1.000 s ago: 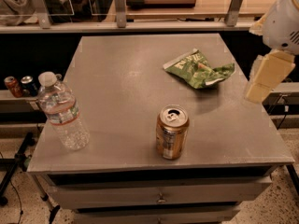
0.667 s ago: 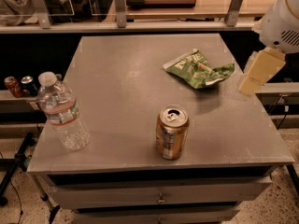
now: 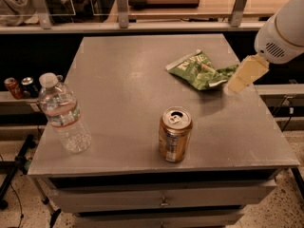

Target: Pick green jalapeno chip bag

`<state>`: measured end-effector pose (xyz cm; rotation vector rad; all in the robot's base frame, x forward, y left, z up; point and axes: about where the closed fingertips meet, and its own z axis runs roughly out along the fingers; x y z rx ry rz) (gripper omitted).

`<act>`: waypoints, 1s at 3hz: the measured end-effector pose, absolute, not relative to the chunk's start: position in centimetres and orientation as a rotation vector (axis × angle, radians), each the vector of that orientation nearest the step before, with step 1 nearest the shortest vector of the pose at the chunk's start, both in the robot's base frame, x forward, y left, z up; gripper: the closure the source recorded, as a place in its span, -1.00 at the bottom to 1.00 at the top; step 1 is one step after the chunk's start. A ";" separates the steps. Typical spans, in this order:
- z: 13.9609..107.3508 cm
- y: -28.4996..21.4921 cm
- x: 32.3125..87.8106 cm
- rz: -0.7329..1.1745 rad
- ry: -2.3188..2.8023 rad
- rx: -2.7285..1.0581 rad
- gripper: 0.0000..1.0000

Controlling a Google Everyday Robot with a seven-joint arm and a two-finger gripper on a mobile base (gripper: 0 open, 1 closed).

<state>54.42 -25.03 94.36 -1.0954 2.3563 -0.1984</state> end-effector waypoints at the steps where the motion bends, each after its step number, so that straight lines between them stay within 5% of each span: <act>1: 94.5 -24.9 54.5 -0.185 2.366 -1.055 -1.00; 3: 94.0 -21.8 57.7 -0.079 2.317 -1.037 -1.00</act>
Offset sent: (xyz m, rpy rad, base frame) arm 0.0200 0.0199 0.0008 0.1046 -0.0368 -0.0400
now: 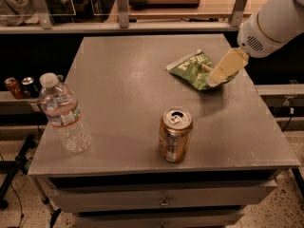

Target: Pick green jalapeno chip bag

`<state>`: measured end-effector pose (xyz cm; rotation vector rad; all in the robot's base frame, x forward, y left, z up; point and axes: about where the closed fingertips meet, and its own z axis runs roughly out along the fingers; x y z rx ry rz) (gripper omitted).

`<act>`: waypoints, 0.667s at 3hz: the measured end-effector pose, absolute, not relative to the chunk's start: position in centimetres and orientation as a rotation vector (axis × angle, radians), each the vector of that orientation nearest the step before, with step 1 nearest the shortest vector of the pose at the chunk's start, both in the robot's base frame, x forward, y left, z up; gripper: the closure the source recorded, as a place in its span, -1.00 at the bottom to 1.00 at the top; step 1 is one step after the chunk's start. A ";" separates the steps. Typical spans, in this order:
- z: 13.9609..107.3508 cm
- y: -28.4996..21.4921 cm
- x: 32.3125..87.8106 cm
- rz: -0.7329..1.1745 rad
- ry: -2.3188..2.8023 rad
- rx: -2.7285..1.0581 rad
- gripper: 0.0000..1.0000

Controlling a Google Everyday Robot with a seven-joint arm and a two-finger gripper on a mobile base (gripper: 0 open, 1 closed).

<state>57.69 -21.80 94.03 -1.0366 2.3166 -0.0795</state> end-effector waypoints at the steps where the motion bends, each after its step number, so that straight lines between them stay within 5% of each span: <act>1: 93.9 -20.2 59.8 -0.023 2.302 -0.998 -1.00; 2: 92.8 -18.5 61.7 0.017 2.315 -0.965 -1.00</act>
Offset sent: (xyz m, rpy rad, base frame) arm 0.0640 0.0525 -0.0259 0.1329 0.0210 -0.0479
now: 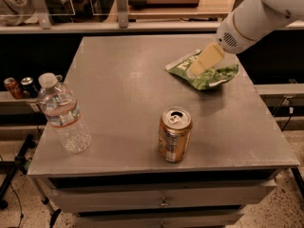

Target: Pick green jalapeno chip bag

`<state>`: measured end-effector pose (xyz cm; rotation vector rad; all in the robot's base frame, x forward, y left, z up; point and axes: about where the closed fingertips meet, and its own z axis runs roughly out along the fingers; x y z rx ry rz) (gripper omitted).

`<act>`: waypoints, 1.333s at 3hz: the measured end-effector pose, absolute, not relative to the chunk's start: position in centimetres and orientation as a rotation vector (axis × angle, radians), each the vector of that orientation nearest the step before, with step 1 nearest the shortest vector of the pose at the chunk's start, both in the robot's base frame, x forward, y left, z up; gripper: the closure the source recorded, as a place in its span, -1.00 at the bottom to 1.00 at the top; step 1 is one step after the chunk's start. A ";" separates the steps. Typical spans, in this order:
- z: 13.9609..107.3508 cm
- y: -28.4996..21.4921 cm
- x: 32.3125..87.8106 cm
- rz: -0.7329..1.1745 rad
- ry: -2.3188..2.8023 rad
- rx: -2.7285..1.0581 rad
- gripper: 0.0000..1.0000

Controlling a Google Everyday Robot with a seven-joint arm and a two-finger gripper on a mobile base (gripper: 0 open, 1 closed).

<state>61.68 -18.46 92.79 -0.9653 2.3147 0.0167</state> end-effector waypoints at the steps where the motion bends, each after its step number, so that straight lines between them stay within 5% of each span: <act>1: 91.1 -17.5 63.4 0.035 2.338 -0.932 -1.00; 3: 87.2 -17.5 66.0 0.018 2.403 -0.874 -1.00; 4: 85.3 -18.3 66.5 0.006 2.442 -0.844 -0.63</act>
Offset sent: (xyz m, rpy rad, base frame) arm 0.0515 0.0177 -0.0617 0.0274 0.0640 -0.0842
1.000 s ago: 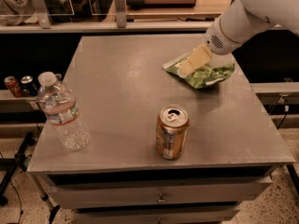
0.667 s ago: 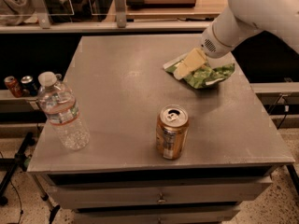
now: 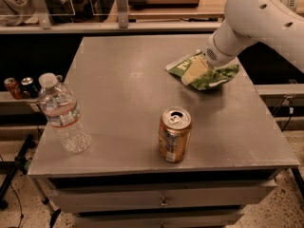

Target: Pick green jalapeno chip bag

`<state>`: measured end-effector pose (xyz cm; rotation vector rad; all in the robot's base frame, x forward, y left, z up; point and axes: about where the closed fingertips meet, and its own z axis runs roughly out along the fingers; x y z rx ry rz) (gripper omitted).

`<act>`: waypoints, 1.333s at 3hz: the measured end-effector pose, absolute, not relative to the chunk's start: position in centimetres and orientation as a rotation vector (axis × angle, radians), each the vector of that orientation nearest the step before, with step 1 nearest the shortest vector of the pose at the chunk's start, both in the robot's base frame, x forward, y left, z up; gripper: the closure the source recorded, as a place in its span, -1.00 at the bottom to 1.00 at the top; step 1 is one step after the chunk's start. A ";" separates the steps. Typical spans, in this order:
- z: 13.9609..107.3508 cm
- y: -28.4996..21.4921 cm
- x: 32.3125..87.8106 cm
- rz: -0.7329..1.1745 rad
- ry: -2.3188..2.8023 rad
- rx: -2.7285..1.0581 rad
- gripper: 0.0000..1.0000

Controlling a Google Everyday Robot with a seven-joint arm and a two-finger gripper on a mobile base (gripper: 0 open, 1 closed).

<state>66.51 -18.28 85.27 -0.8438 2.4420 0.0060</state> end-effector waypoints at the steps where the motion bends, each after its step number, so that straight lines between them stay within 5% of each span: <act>1: 84.1 -18.7 66.8 0.010 2.463 -0.828 -0.17; 3: 85.8 -19.4 66.8 0.011 2.431 -0.837 0.76; 4: 88.6 -19.6 66.4 0.012 2.372 -0.882 1.00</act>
Offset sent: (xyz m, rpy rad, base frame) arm 0.0062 -0.0147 -0.0100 -0.0005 0.0088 -0.0327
